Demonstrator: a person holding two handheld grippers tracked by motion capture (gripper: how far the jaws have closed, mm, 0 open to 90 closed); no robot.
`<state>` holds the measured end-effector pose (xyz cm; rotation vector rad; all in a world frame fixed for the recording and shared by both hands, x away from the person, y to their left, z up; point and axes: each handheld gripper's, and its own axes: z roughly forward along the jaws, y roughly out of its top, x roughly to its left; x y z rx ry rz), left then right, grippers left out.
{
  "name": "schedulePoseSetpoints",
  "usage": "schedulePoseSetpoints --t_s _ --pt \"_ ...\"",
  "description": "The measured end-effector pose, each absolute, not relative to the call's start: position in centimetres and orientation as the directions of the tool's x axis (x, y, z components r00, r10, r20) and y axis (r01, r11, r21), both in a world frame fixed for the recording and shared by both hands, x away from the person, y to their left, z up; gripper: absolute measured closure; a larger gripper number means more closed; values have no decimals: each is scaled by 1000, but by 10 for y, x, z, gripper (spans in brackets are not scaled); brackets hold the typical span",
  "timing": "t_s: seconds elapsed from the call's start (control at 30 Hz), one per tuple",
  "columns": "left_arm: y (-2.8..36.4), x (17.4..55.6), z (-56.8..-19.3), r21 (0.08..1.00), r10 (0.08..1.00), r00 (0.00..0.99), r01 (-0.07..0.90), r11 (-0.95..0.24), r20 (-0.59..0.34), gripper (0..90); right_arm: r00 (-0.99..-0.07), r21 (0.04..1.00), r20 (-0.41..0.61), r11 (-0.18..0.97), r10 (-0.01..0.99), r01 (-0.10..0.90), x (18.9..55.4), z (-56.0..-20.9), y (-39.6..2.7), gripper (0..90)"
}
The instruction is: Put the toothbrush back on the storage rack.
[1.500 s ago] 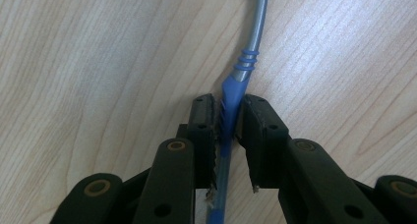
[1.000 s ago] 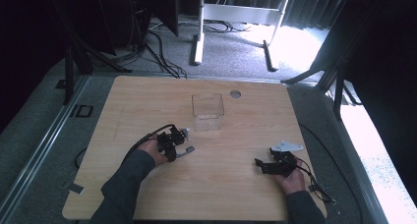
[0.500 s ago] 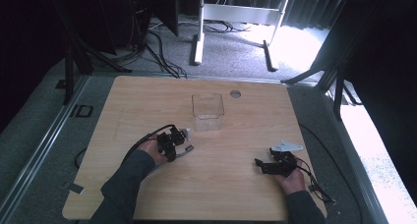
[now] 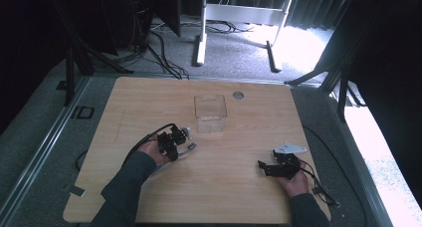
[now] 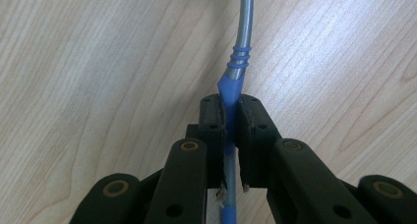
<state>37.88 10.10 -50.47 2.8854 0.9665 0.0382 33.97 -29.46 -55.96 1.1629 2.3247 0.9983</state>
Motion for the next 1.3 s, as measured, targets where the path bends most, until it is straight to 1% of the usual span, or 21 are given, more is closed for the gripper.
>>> schedulePoseSetpoints --t_s 0.6,0.83,1.3 --pt "108 379 -492 158 627 779 620 -769 -2 820 -599 726 -2 413 801 550 340 -560 -295 187" --pt "113 379 -484 215 646 763 633 -744 -10 820 -599 726 -2 413 801 550 340 -560 -295 187" --pt "117 379 -474 273 671 741 648 -711 -12 820 -599 726 -2 413 801 550 340 -560 -295 187"
